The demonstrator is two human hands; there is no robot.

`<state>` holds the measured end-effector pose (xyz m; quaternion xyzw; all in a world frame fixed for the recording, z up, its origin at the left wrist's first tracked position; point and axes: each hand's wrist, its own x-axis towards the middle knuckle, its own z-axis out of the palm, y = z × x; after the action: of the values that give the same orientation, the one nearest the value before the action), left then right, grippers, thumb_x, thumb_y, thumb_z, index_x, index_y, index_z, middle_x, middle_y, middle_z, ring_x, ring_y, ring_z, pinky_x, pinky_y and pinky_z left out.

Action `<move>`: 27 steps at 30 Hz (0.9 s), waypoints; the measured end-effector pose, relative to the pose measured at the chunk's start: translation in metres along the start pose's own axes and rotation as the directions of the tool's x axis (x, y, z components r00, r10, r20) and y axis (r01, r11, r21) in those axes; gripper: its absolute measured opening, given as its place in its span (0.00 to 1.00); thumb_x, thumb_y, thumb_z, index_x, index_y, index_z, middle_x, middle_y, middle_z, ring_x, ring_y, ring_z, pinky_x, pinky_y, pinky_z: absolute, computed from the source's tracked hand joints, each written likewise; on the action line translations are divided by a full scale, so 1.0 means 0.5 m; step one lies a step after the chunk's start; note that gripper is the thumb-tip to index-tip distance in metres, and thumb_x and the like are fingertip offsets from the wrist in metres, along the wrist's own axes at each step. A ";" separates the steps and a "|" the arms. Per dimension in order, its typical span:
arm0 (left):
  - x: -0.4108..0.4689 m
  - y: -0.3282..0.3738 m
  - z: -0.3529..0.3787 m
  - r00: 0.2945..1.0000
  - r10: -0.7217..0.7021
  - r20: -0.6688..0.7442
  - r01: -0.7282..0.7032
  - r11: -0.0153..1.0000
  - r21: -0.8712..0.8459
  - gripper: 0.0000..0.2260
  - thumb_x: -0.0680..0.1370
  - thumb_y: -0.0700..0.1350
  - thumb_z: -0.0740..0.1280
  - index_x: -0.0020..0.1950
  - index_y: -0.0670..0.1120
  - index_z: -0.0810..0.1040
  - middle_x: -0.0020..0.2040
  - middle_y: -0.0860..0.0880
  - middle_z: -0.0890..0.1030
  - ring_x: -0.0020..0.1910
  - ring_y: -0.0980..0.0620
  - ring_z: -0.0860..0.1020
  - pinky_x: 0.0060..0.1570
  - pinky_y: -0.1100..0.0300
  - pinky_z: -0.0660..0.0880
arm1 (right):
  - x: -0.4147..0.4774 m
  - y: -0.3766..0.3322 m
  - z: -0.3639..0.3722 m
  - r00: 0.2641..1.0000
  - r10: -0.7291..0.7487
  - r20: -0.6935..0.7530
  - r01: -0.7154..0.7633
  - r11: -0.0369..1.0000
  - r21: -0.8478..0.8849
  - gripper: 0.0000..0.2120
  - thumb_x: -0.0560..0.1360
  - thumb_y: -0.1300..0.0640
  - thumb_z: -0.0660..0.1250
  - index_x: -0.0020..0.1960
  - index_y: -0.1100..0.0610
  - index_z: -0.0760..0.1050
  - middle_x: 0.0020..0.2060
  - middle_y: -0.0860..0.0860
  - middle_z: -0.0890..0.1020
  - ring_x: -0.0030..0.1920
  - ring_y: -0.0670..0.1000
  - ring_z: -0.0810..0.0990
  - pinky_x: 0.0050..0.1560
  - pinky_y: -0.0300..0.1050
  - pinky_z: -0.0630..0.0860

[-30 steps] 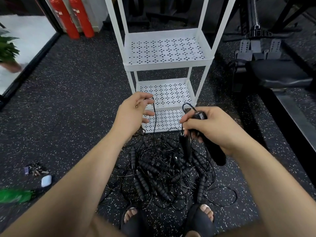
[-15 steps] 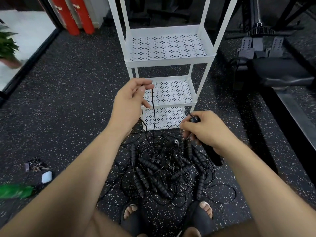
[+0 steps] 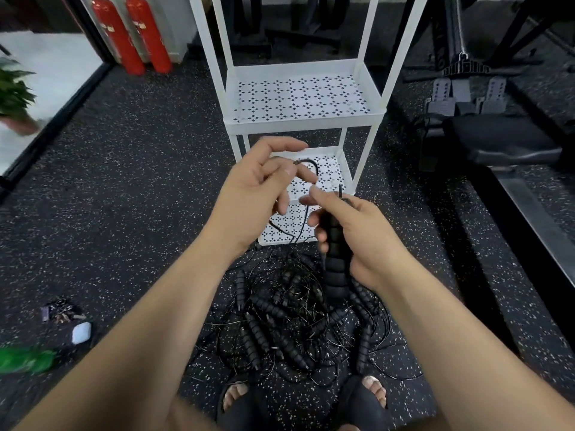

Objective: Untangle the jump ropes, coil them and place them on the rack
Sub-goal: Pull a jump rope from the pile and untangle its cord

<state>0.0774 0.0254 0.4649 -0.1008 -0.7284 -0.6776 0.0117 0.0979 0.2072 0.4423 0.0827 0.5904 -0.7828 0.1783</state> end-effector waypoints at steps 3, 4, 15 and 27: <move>-0.004 0.003 0.011 0.997 0.009 0.075 -0.011 1.000 0.028 0.12 0.88 0.37 0.62 0.70 0.46 0.77 0.51 0.46 0.87 0.29 0.48 0.71 0.31 0.67 0.69 | -0.003 -0.012 0.009 0.999 -0.012 0.045 0.007 0.993 0.116 0.13 0.82 0.52 0.72 0.63 0.57 0.86 0.39 0.50 0.81 0.32 0.47 0.72 0.30 0.40 0.71; -0.004 0.003 0.011 0.996 0.015 0.084 -0.020 0.999 0.050 0.12 0.87 0.38 0.63 0.70 0.48 0.77 0.49 0.48 0.86 0.29 0.48 0.72 0.32 0.67 0.70 | -0.004 -0.019 0.008 0.998 -0.023 0.054 0.014 0.986 0.165 0.12 0.81 0.53 0.71 0.61 0.56 0.87 0.39 0.50 0.80 0.32 0.47 0.72 0.29 0.40 0.70; -0.011 0.002 0.012 0.989 -0.040 0.139 0.004 0.969 0.248 0.09 0.87 0.46 0.67 0.66 0.55 0.79 0.46 0.49 0.87 0.36 0.48 0.83 0.41 0.55 0.75 | -0.011 -0.081 -0.031 0.965 -0.249 -0.082 0.262 0.927 0.267 0.18 0.76 0.57 0.77 0.63 0.58 0.79 0.43 0.51 0.81 0.33 0.47 0.73 0.30 0.40 0.71; 0.001 -0.028 -0.022 0.991 -0.091 0.095 0.056 0.946 0.320 0.10 0.87 0.51 0.65 0.58 0.55 0.87 0.40 0.47 0.84 0.39 0.50 0.81 0.48 0.52 0.80 | -0.021 -0.112 -0.074 0.942 -0.298 -0.156 0.329 0.913 0.242 0.09 0.81 0.55 0.73 0.59 0.55 0.81 0.53 0.56 0.88 0.34 0.46 0.74 0.32 0.38 0.71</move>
<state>0.0732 0.0137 0.4522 -0.1072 -0.8305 -0.5453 -0.0371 0.0834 0.2577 0.4855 0.0551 0.4953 -0.8670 0.0031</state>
